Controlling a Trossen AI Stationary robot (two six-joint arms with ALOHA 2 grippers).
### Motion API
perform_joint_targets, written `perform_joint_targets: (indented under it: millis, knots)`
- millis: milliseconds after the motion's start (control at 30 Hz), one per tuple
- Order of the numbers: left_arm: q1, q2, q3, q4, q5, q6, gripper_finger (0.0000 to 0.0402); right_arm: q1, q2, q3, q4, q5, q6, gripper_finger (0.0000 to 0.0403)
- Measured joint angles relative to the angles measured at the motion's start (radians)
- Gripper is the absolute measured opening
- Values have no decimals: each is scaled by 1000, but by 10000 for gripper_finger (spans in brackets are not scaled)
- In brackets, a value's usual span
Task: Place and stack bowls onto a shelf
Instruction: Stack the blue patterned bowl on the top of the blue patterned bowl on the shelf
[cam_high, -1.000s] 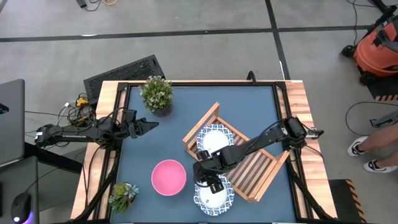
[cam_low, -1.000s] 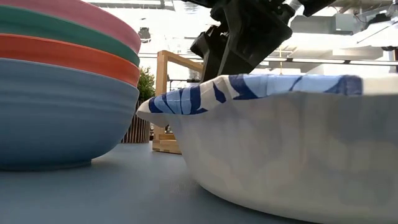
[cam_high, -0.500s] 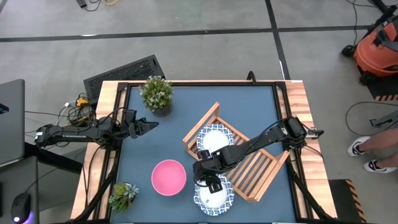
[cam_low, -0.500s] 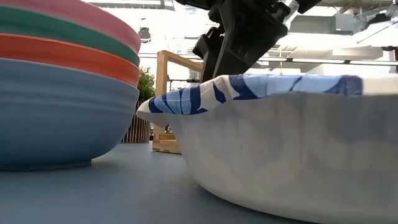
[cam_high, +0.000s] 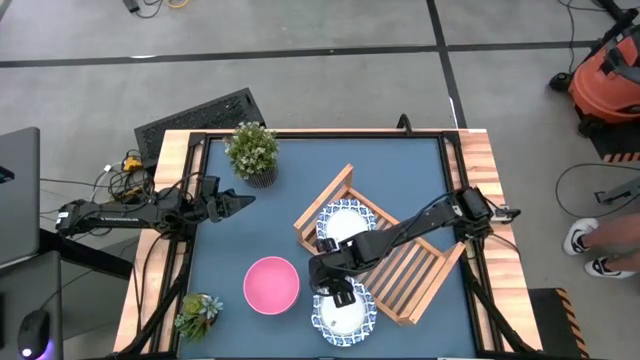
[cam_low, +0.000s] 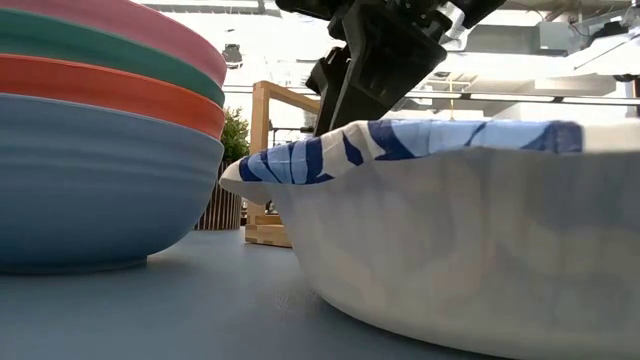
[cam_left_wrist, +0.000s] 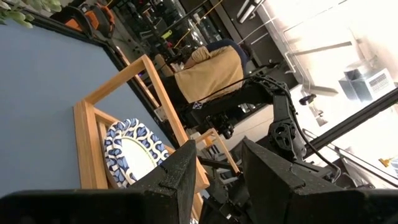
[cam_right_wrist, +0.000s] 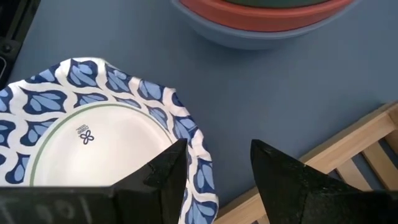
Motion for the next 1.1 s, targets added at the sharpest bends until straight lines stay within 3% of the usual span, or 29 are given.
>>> perform_joint_targets:
  millis: [800, 1100]
  knots:
    - [0, 0, 0, -3, -70, 58, 112, -17, -1, -1, -26, -31, -25, 200]
    - [0, 0, 0, -8, -94, 59, 112, -25, -2, -63, 31, -66, -3, 200]
